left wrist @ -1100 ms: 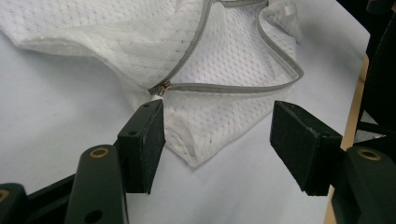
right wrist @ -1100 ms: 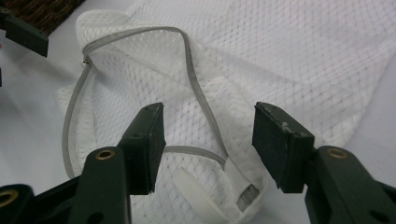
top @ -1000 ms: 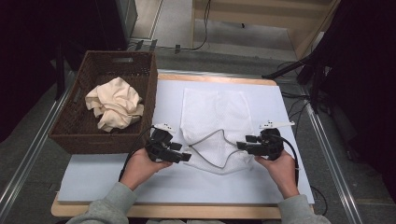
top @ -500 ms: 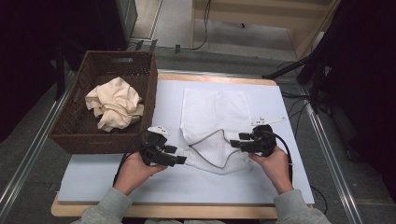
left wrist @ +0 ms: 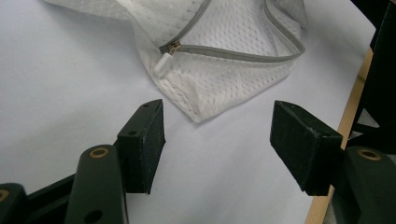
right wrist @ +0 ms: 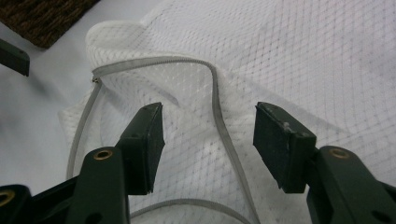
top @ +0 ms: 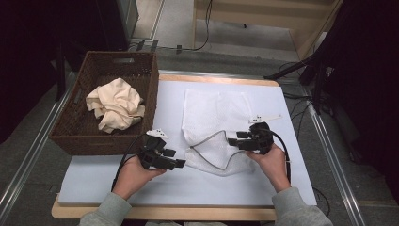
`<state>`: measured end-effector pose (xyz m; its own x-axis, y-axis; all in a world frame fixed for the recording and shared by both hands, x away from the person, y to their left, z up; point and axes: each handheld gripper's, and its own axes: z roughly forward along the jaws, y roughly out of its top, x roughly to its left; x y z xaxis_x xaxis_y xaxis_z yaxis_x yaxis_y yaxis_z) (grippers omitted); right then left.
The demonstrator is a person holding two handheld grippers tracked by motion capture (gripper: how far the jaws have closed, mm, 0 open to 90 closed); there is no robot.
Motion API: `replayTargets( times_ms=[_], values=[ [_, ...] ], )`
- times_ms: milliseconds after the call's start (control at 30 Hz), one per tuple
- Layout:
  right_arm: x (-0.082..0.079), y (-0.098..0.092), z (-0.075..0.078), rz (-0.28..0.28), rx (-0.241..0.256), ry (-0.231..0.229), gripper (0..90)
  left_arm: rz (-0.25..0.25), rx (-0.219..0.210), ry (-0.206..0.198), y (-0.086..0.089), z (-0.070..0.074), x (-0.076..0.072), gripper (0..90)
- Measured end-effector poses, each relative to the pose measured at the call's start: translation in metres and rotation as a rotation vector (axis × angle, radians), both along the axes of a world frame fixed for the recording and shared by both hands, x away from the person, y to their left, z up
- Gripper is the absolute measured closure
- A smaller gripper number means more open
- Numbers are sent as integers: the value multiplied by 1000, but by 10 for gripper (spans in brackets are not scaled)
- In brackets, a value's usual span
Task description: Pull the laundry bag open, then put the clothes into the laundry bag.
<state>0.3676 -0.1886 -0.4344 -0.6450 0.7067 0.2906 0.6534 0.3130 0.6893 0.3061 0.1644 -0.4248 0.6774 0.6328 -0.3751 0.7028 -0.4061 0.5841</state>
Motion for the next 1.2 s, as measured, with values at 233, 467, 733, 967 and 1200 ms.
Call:
replayTargets(
  times_ms=[233, 467, 733, 967, 1200],
  values=[
    [7, 6, -1, -6, -3, -3, 441, 6, -7, 6, 1, -2, 1, 359],
    [17, 13, -6, -15, -15, 10, 451, 5, -2, 5, 1, -2, -1, 359],
    [27, 27, -14, 14, -45, 11, 461, 17, -6, -11, 5, -1, -2, 360],
    [34, 31, -23, 39, -48, 14, 447, 21, -14, -11, 6, 0, -3, 361],
    [37, 32, -29, 29, -58, 18, 462, 13, -9, -8, 4, -1, -2, 361]
  ],
)
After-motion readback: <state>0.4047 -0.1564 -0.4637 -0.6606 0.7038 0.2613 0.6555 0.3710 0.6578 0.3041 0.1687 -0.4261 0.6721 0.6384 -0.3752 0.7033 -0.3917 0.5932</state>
